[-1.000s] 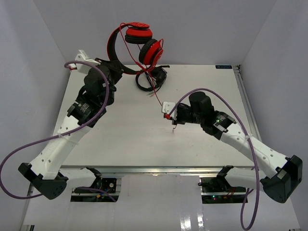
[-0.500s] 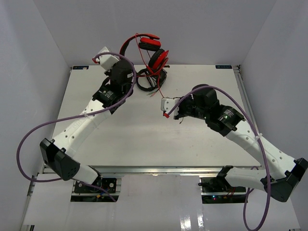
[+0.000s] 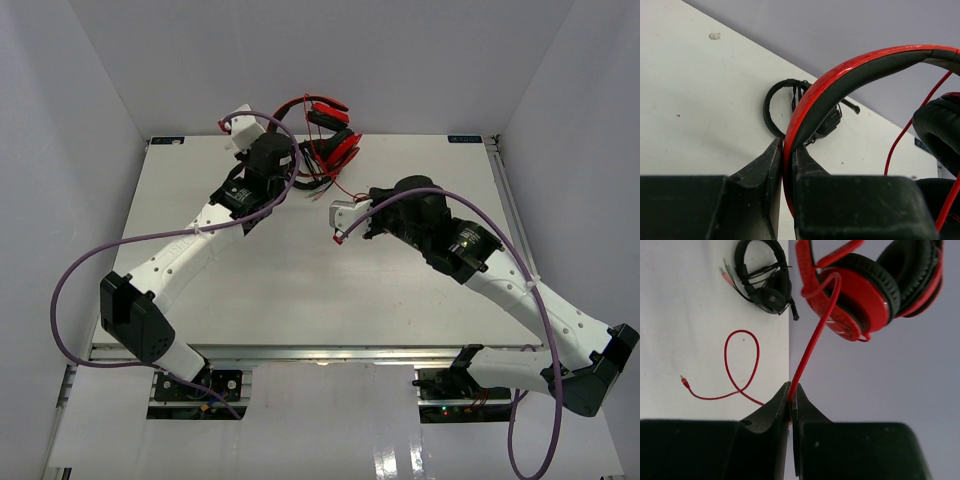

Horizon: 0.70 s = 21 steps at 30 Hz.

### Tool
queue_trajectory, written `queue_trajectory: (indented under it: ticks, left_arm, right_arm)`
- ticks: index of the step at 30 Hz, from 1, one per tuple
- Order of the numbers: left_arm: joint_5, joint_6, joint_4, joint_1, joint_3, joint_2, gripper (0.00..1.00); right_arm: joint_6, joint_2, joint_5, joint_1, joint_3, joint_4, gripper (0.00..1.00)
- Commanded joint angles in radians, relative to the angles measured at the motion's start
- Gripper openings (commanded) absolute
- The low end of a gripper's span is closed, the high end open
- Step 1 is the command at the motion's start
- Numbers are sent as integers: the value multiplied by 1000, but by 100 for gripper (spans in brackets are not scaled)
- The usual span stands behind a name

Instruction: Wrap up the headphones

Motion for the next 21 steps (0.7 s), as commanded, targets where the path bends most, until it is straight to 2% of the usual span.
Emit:
queue_trajectory:
  ticks: [1, 8, 21]
  left_arm:
    - [98, 41, 60, 2, -64, -52, 0]
    - [240, 95, 94, 1, -177, -88, 0]
    - [522, 236, 174, -10, -250, -139, 0]
  right_arm:
    - [-63, 6, 65, -27, 65, 78, 8]
    - [-51, 39, 44, -58, 110, 82, 8]
    - [-22, 116, 2, -95, 97, 98, 11]
